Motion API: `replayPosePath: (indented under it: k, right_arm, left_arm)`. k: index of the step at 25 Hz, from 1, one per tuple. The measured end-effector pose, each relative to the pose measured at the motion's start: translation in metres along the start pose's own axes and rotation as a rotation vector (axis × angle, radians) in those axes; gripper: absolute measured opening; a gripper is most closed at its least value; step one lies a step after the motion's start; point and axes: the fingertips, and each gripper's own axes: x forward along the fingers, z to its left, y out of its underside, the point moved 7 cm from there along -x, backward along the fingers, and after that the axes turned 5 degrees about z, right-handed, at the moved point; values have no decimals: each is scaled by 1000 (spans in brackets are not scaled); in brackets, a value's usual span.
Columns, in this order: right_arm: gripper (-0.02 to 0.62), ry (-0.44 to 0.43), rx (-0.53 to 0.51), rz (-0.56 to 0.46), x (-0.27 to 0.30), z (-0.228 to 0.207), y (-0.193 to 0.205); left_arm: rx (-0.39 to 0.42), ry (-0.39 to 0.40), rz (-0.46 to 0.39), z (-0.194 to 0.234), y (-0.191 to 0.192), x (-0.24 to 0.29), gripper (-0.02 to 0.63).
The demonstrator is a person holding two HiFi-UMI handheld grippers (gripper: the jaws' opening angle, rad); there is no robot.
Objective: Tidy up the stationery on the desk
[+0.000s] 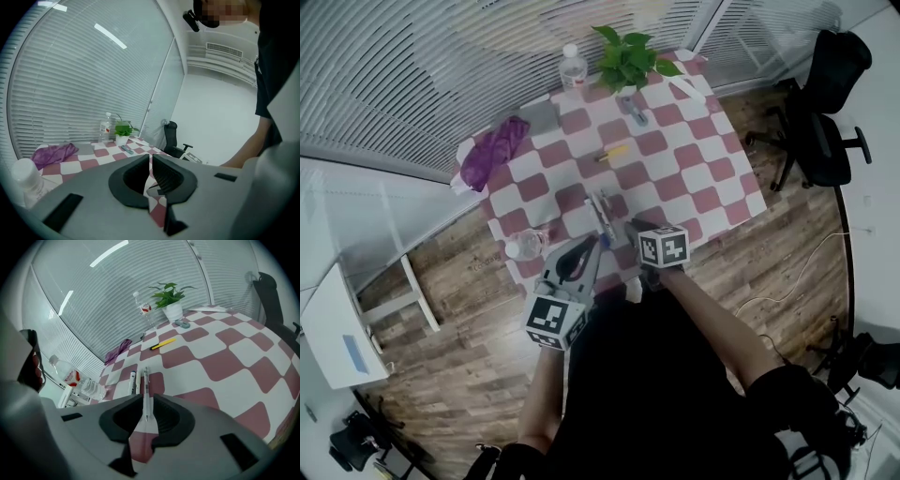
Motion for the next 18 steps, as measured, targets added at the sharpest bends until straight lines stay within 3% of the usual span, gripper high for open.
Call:
replayPosePath:
  k: [9,18]
  right_arm:
    - [51,-42,-64,-67,-41,-23,-22]
    - [21,-18,-141,-129,-79,-67,-40]
  left_arm:
    - [0,-20,61,9,-3,52,43]
    - [97,-87,185,33,-2,118,43]
